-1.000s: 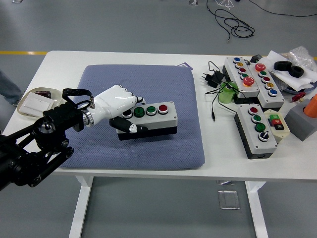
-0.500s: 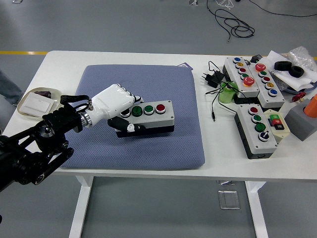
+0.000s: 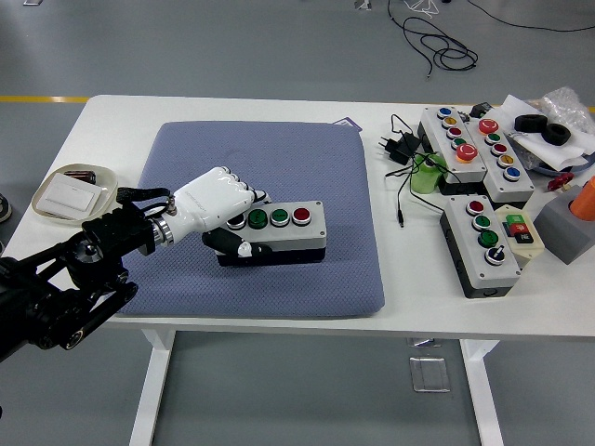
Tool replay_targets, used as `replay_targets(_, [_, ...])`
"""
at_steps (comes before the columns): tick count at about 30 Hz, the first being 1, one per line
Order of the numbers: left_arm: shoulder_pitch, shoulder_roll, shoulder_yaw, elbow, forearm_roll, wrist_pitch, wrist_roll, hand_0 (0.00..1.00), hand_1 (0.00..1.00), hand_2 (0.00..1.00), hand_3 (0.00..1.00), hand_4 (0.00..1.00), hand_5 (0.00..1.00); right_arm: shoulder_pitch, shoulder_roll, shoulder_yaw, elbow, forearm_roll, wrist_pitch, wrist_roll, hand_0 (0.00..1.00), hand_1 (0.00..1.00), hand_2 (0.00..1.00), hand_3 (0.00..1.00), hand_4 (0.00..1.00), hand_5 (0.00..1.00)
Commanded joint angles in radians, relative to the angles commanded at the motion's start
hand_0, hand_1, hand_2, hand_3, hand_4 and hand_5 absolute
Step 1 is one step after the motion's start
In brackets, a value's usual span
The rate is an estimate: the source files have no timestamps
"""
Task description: Pick up the button,place it on the desk,press the button,press the button
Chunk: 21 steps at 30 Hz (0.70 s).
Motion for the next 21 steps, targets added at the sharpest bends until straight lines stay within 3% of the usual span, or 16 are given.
replay_targets(1, [0.001, 0.000, -0.002, 0.000, 0.000, -0.005, -0.002, 0.426, 0.361, 0.396, 0.368, 0.439, 0.002, 0.000, 0.000, 0.000, 0.000, 0.000, 0.000, 0.000, 0.646, 0.475, 0.618, 0.562, 0.301, 0.224])
replay_targets(2, [0.002, 0.000, -0.005, 0.000, 0.000, -0.009, -0.005, 0.489, 0.475, 0.533, 0.525, 0.552, 0.002, 0.000, 0.000, -0.001, 0.000, 0.001, 0.000, 0.000, 0.645, 0.475, 0.618, 0.562, 0.300, 0.224])
replay_targets(7, [0.002, 0.000, -0.016, -0.009, 0.000, -0.029, -0.016, 0.489, 0.475, 0.533, 0.525, 0.552, 0.002, 0.002, 0.000, -0.001, 0.000, 0.000, 0.000, 0.001, 0.645, 0.475, 0.618, 0.562, 0.300, 0.224])
replay_targets(8, [0.002, 0.000, -0.017, -0.010, 0.000, -0.031, -0.018, 0.575, 0.653, 0.743, 0.801, 0.790, 0.128, 0.002, 0.000, -0.001, 0.000, 0.000, 0.000, 0.001, 0.646, 0.476, 0.618, 0.562, 0.301, 0.225])
replay_targets(13, [0.000, 0.001, -0.021, -0.010, 0.000, -0.042, -0.024, 0.575, 0.653, 0.743, 0.801, 0.790, 0.128, 0.003, 0.000, -0.001, 0.000, 0.001, 0.000, 0.001, 0.646, 0.476, 0.618, 0.562, 0.301, 0.225])
replay_targets(14, [0.000, 0.001, -0.022, -0.010, 0.000, -0.043, -0.025, 0.730, 0.775, 0.867, 0.910, 0.891, 0.256, 0.004, 0.000, -0.002, 0.000, 0.003, -0.001, 0.001, 0.645, 0.475, 0.618, 0.561, 0.301, 0.226])
replay_targets(19, [0.001, 0.000, -0.028, -0.013, 0.000, -0.053, -0.022, 0.730, 0.775, 0.867, 0.910, 0.891, 0.256, 0.005, 0.000, 0.000, 0.000, -0.001, 0.000, 0.001, 0.645, 0.475, 0.618, 0.561, 0.301, 0.226])
replay_targets(20, [0.001, 0.000, -0.029, -0.013, 0.000, -0.053, -0.022, 0.807, 0.831, 0.934, 0.962, 0.871, 0.222, 0.005, 0.000, 0.000, 0.000, -0.001, 0.000, 0.001, 0.644, 0.475, 0.618, 0.561, 0.301, 0.226])
replay_targets(21, [0.002, 0.002, -0.033, -0.016, 0.000, -0.059, -0.022, 0.807, 0.831, 0.934, 0.962, 0.871, 0.222, 0.005, 0.000, 0.000, 0.000, -0.001, 0.000, 0.001, 0.644, 0.475, 0.618, 0.561, 0.301, 0.226])
